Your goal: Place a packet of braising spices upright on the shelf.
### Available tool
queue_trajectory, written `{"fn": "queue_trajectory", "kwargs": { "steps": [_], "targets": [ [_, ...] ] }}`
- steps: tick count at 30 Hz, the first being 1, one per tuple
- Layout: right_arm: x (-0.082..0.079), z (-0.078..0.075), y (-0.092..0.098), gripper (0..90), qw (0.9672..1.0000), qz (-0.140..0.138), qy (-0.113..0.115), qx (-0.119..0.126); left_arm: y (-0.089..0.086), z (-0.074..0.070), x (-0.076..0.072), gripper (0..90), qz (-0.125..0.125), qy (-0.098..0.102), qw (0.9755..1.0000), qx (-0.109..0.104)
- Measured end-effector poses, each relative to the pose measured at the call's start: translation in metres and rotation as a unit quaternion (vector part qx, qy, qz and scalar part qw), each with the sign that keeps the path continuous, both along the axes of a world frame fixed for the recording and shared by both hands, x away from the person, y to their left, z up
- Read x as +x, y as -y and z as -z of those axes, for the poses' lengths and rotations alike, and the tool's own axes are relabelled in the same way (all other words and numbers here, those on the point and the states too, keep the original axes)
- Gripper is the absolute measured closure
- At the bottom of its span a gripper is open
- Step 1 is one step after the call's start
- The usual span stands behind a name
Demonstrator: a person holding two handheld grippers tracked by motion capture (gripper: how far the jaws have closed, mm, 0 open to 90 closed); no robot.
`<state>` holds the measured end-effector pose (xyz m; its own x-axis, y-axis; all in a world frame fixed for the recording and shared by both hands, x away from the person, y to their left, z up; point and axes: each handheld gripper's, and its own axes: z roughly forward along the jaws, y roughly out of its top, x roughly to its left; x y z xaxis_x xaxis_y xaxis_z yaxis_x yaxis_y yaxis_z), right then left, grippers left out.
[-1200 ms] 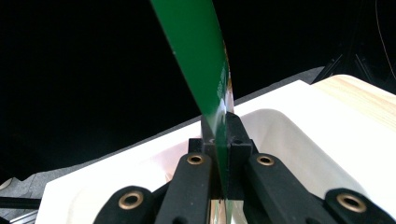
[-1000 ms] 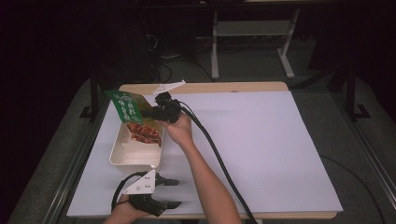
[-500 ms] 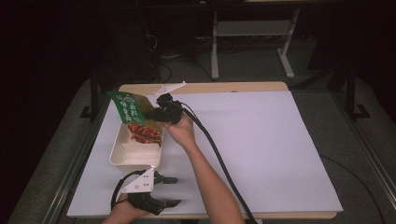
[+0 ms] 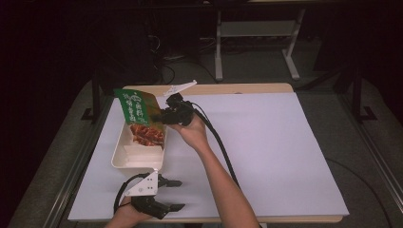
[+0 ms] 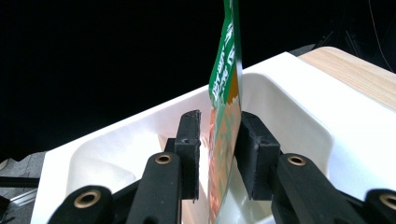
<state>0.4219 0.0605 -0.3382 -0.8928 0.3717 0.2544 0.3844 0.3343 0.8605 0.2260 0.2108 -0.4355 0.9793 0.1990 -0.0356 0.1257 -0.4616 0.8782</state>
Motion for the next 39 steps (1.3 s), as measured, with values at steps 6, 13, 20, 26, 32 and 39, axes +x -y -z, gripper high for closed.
{"fn": "queue_trajectory", "kwargs": {
  "steps": [6,13,20,26,32,39],
  "targets": [
    [-0.004,-0.003,0.013,67.9,1.0,-0.002,-0.001,-0.009,0.0,0.0,0.001,30.5,-0.003,0.0,1.0,0.001],
    [-0.01,-0.003,0.033,65.6,0.9999,0.008,-0.005,-0.008,0.0,0.001,0.002,30.3,-0.005,0.002,1.0,0.004],
    [-0.017,-0.002,0.053,64.5,0.9998,0.012,-0.005,-0.012,0.001,0.001,0.002,28.8,-0.009,-0.002,0.9999,0.005],
    [-0.024,-0.003,0.071,62.6,0.9997,0.02,-0.005,-0.015,0.001,0.002,0.003,28.0,-0.008,-0.001,0.9999,0.008],
    [-0.032,-0.003,0.085,61.0,0.9995,0.025,-0.004,-0.017,0.002,0.002,0.003,27.6,-0.01,-0.003,0.9999,0.009],
    [-0.041,-0.001,0.1,58.4,0.9994,0.027,-0.007,-0.02,0.001,0.001,0.003,27.5,-0.009,-0.003,0.9999,0.011]
  ]
}}
